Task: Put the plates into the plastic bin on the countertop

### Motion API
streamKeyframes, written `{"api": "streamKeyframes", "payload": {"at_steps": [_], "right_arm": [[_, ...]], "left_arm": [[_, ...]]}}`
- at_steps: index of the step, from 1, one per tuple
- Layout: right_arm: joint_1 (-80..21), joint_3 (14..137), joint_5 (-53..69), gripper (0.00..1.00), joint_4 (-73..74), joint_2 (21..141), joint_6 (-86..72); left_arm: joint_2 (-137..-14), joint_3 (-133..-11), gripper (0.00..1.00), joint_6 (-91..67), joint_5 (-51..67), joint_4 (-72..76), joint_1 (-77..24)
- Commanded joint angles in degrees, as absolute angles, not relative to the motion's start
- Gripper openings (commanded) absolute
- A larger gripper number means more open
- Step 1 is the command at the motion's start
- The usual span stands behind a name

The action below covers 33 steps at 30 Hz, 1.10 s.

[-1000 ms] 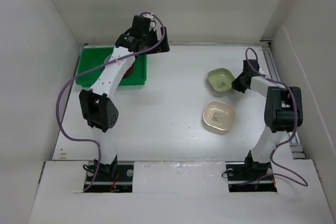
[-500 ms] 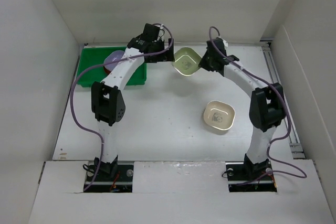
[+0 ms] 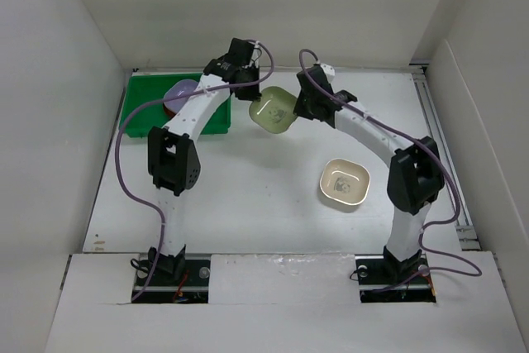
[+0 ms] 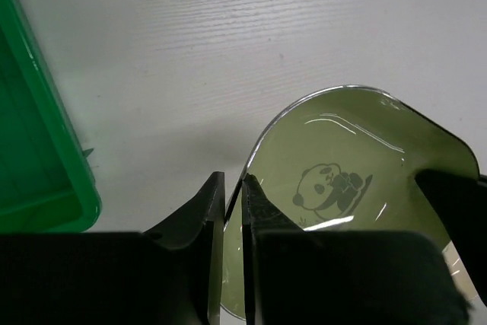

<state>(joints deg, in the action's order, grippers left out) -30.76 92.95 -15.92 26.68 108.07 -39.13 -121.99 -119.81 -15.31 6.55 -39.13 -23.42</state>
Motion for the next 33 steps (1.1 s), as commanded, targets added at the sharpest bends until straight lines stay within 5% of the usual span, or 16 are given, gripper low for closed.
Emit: {"api": "streamKeyframes", "payload": {"at_steps": [1, 9, 11, 12, 16, 25, 33], "right_arm": [[-31.20, 93.87, -18.11, 0.00, 25.05, 101.17, -39.12], [-28.83, 90.70, -12.58, 0.01, 22.68, 96.07, -38.06], [-28.22, 89.30, -11.34, 0.23, 22.15, 95.54, -37.53], [-28.21, 88.69, -10.73, 0.66, 21.54, 95.02, -37.53], [-25.24, 85.52, -9.50, 0.83, 21.01, 94.48, -37.53], [-18.11, 72.26, -4.05, 0.88, 18.46, 84.13, -35.87], [-16.61, 61.97, 1.75, 0.88, 16.35, 77.09, -33.84]], "left_arm": [[-122.52, -122.17, 0.01, -15.73, 1.68, -40.16, -23.47], [-123.05, -122.17, 0.00, -15.21, 3.43, -39.64, -23.47], [-123.05, -122.78, 0.00, -15.73, 3.43, -39.64, -23.47], [-122.44, -122.78, 0.00, -15.73, 2.30, -39.64, -23.47], [-119.80, -122.78, 0.00, -17.57, -2.46, -39.64, -22.86], [-117.95, -122.08, 0.00, -22.15, -6.24, -38.33, -10.14], [-123.83, -126.64, 0.00, -21.45, 7.37, -37.09, 8.16]]}}
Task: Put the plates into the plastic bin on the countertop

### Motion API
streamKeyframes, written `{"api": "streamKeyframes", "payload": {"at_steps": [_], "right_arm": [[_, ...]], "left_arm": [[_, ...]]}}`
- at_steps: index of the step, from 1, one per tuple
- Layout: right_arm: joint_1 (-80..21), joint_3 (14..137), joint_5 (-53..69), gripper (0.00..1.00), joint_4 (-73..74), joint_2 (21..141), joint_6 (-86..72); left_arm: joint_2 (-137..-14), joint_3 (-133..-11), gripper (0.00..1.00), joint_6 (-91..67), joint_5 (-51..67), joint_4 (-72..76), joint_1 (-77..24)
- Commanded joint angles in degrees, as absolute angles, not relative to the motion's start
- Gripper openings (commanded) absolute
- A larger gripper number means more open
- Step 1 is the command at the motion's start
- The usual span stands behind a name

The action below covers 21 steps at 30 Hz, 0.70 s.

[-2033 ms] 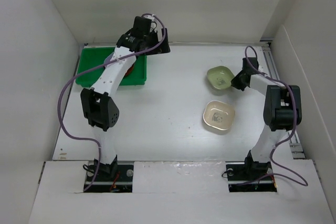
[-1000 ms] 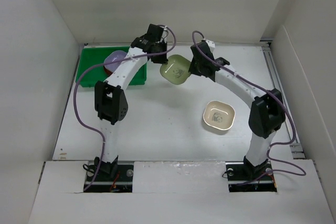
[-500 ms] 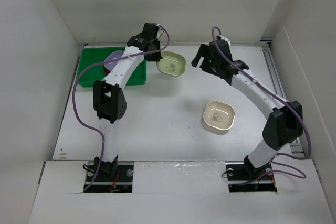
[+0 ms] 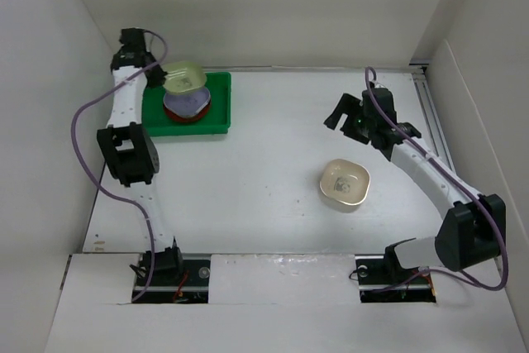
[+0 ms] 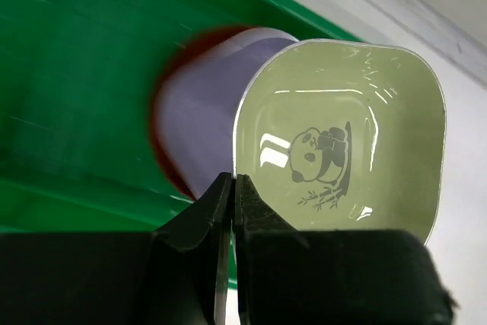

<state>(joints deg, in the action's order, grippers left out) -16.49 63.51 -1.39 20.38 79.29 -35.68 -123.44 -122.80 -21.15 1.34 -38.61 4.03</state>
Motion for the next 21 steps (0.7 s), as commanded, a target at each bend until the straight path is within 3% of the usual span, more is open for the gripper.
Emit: {"api": "streamKeyframes", "payload": {"at_steps": [1, 5, 11, 21], "right_arm": [[-16.61, 61.35, 1.76, 0.88, 16.35, 77.08, -33.84], [-17.75, 60.64, 2.29, 0.88, 16.96, 77.08, -32.61], [-18.98, 60.64, 2.19, 0.88, 16.96, 77.61, -31.99], [-19.51, 58.97, 3.25, 0.88, 13.97, 78.22, -32.52]], "left_arm": [[-124.71, -127.69, 0.00, -20.75, 8.60, -37.09, 9.13], [-130.15, -131.84, 0.00, -18.72, 14.66, -37.88, 13.00], [-129.38, -125.60, 0.00, -19.77, 16.35, -36.39, 14.24], [-117.96, -116.29, 0.00, -30.21, 3.71, -33.84, 9.68]]}}
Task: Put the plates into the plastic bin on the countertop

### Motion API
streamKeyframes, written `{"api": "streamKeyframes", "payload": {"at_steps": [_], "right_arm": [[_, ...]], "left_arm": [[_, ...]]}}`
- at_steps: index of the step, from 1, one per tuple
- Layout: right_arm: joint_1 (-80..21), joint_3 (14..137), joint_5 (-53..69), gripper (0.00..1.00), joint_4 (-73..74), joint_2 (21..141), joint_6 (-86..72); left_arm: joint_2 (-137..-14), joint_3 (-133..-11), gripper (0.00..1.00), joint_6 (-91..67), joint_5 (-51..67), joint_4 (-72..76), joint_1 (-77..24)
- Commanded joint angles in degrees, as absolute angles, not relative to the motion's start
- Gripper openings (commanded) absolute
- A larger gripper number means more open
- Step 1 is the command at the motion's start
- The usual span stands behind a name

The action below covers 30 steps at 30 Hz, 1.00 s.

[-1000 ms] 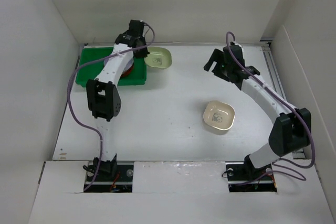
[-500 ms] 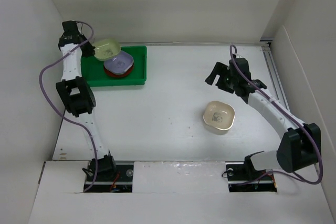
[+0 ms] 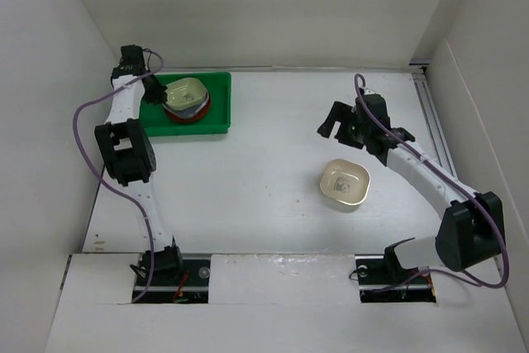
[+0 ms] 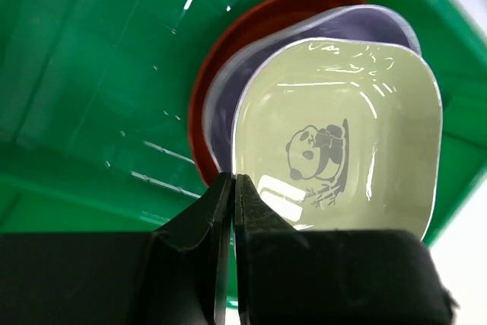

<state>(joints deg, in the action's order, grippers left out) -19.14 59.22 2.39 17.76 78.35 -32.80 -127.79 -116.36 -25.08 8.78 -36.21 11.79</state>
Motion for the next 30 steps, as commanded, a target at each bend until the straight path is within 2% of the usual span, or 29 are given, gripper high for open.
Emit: {"api": "streamKeyframes", "payload": {"at_steps": [1, 17, 18, 21, 22, 25, 27, 29, 30], "right_arm": [[-19.51, 58.45, 3.25, 0.88, 13.97, 78.22, -32.52], [-19.51, 58.37, 4.56, 0.88, 13.27, 77.61, -32.52], [-19.51, 58.36, 5.18, 0.88, 12.75, 77.61, -32.52], [-19.51, 57.05, 5.19, 0.88, 12.74, 76.21, -33.05], [-19.51, 56.52, 5.19, 0.88, 12.74, 76.20, -33.05], [-19.51, 55.81, 4.66, 0.88, 12.74, 74.01, -33.57], [-18.99, 53.98, 3.70, 0.88, 12.74, 72.26, -34.79], [-18.98, 50.91, -0.07, 0.89, 14.32, 70.24, -37.34], [-18.38, 49.41, -1.48, 0.89, 14.33, 67.61, -40.40]], "left_arm": [[-117.25, -115.50, 0.00, -31.37, 3.17, -33.84, 9.67], [-113.12, -108.90, 0.00, -37.71, 0.00, -29.27, 9.67], [-113.12, -108.37, 0.22, -37.71, 0.00, -28.48, 9.67], [-113.12, -108.37, 0.48, -37.71, 0.78, -28.48, 9.67], [-112.42, -108.37, 0.60, -37.71, 0.79, -28.48, 9.67], [-109.26, -108.20, 0.66, -37.71, 2.29, -27.77, 9.67], [-105.93, -107.67, 0.76, -37.71, 3.33, -27.25, 9.67], [-103.28, -107.14, 0.86, -35.96, 5.97, -26.63, 9.67], [-100.75, -106.44, 0.99, -35.95, 6.76, -25.93, 9.67]]}}
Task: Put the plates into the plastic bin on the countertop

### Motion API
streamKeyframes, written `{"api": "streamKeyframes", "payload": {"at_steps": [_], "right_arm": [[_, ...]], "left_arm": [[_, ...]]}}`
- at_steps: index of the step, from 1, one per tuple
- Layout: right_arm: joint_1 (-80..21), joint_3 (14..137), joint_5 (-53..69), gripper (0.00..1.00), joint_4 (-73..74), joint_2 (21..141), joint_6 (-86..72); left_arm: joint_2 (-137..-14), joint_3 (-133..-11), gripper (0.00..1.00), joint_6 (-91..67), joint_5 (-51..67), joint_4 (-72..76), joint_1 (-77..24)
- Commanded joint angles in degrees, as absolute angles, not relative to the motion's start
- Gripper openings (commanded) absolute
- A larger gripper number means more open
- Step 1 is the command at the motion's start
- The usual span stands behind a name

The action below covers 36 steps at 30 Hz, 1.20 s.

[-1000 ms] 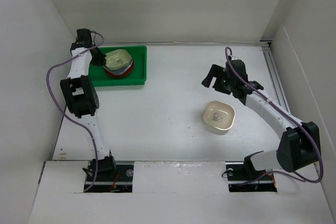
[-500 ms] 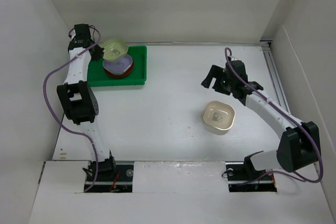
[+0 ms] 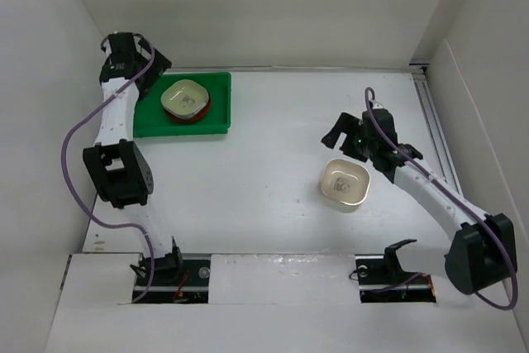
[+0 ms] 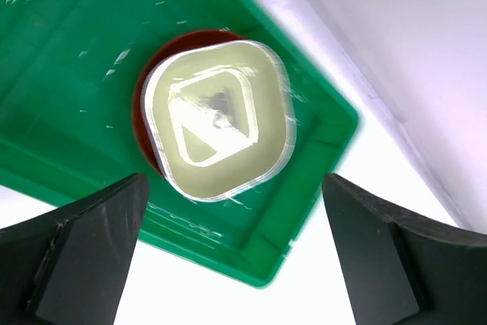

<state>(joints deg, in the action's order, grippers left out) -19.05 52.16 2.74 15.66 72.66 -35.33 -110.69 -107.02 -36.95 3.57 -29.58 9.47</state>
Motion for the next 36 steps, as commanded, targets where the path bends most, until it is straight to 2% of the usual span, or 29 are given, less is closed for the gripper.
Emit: {"api": "streamKeyframes", "payload": {"at_steps": [1, 5, 7, 11, 15, 18, 21, 22, 23, 25, 26, 30, 31, 32, 33, 36], "right_arm": [[-18.37, 47.92, -3.06, 0.91, 15.37, 66.20, -42.17], [-17.23, 40.70, -12.99, 0.96, 17.58, 59.86, -46.41], [-15.39, 39.11, -13.96, 0.96, 20.29, 59.24, -47.72], [-11.96, 36.39, -12.93, 0.96, 21.09, 60.54, -48.33], [-9.58, 33.93, -13.44, 0.94, 21.71, 61.35, -48.87], [-8.44, 33.40, -13.36, 0.93, 21.18, 59.86, -48.87], [-6.42, 32.26, -10.47, 0.89, 19.34, 61.68, -48.08], [-6.42, 32.26, -9.68, 0.85, 19.34, 62.74, -47.38], [-5.72, 32.26, -8.54, 0.77, 18.64, 63.97, -47.37], [-5.19, 33.39, -8.53, 0.71, 18.63, 67.13, -46.67], [-5.19, 33.40, -8.00, 0.63, 17.94, 68.02, -46.15], [-5.19, 33.40, -5.89, 0.50, 17.23, 70.92, -45.62], [-5.19, 33.92, -5.89, 0.49, 16.62, 70.93, -45.01], [-5.19, 33.93, -5.19, 0.44, 16.61, 71.71, -44.39], [-5.19, 33.93, -4.58, 0.27, 16.61, 72.59, -44.38], [-5.19, 35.59, -3.87, 0.04, 16.00, 73.82, -44.38]], "left_arm": [[-99.50, -105.91, 1.00, -35.08, 8.86, -24.97, 9.67], [-97.65, -107.22, 1.00, -32.61, 9.67, -25.14, 6.17], [-97.65, -107.23, 1.00, -31.99, 12.29, -25.14, 5.02], [-101.15, -107.84, 1.00, -30.59, 12.30, -26.27, 0.28], [-105.99, -112.75, 1.00, -27.95, 3.28, -31.37, -13.22], [-108.88, -113.99, 1.00, -27.42, 0.10, -32.70, -18.35], [-111.08, -113.47, 1.00, -27.95, 0.70, -32.70, -21.79], [-111.62, -114.42, 1.00, -27.95, 0.18, -33.74, -23.28], [-112.14, -114.43, 1.00, -27.95, 0.18, -33.75, -23.90], [-112.67, -115.14, 1.00, -27.33, 0.18, -34.28, -25.13], [-112.68, -115.14, 1.00, -27.33, 0.18, -34.28, -25.14], [-113.37, -116.27, 1.00, -26.10, 0.70, -35.50, -26.28], [-114.07, -117.41, 1.00, -25.49, 1.31, -36.55, -26.28], [-114.08, -118.03, 1.00, -24.79, 1.32, -37.08, -26.98], [-114.87, -118.73, 1.00, -24.79, 1.84, -37.61, -28.03], [-116.80, -121.20, 1.00, -23.47, 2.45, -39.02, -30.57]]}}
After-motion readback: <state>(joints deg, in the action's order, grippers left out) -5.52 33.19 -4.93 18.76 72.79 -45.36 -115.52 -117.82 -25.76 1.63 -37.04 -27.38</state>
